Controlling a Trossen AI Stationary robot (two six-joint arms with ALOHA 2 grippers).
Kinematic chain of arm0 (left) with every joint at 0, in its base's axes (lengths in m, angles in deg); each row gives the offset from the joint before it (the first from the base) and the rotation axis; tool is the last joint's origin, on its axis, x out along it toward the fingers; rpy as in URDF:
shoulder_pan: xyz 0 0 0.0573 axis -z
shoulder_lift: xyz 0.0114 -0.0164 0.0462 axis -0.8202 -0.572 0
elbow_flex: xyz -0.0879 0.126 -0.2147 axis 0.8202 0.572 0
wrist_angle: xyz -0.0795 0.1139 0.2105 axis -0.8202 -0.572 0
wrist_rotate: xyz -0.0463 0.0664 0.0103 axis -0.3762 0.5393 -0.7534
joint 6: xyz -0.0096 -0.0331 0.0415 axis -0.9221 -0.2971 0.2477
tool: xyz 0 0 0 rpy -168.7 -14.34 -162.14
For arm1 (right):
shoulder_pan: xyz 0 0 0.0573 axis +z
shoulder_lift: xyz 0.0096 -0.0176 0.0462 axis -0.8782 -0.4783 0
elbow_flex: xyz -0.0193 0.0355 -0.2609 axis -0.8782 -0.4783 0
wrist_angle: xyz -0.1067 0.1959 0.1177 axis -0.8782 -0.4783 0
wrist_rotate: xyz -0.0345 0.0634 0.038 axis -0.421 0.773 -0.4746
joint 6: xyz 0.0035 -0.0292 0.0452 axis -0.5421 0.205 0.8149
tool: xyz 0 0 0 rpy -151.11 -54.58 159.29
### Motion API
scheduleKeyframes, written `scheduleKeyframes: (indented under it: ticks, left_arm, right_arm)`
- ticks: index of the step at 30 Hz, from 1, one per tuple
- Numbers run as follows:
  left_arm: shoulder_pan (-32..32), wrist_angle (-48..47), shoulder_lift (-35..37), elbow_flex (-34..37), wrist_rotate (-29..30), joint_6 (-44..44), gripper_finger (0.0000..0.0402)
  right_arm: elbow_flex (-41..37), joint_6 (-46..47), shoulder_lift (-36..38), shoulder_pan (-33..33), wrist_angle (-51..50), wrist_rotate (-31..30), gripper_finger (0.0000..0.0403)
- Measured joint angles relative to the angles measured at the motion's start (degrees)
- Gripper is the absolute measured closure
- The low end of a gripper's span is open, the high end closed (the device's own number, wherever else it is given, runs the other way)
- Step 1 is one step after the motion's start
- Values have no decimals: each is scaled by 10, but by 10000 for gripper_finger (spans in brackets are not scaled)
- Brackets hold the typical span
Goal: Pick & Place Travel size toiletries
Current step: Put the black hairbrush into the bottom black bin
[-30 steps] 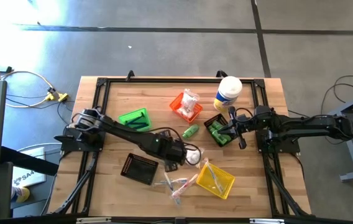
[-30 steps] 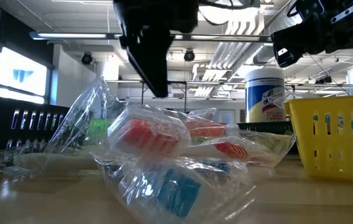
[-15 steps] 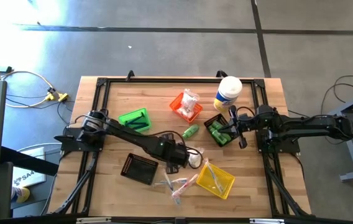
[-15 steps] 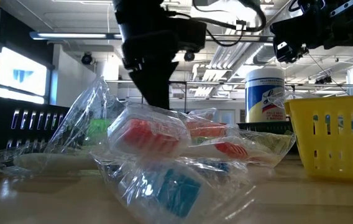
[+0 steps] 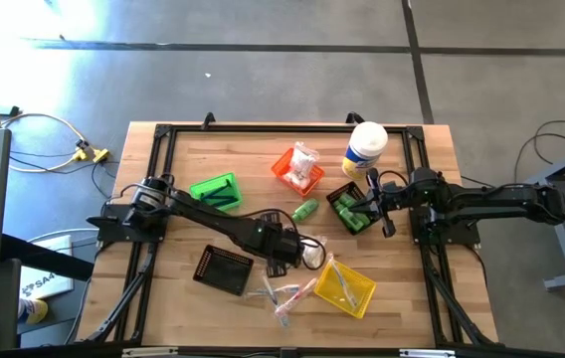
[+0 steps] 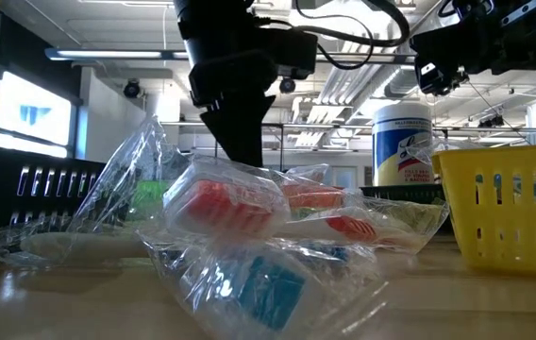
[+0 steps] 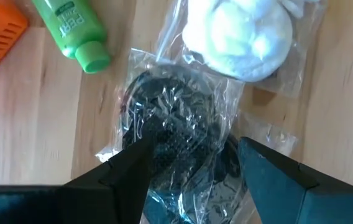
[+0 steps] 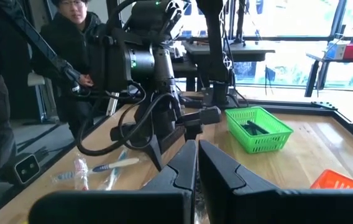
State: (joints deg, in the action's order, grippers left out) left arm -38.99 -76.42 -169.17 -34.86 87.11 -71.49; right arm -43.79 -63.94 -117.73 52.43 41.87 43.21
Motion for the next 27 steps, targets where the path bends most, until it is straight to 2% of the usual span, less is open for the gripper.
scheduleKeyframes:
  ticks: [8,10,27]
  left_arm:
    - [0,12,-26,-1,-7,0,172]
    - [0,-12,-28,0,-7,0,172]
    - [0,-26,-47,0,-6,2,172]
  right_arm:
    - [0,2,0,0,-3,0,394]
    - [0,2,0,0,-4,0,394]
    - [0,4,0,0,-6,2,394]
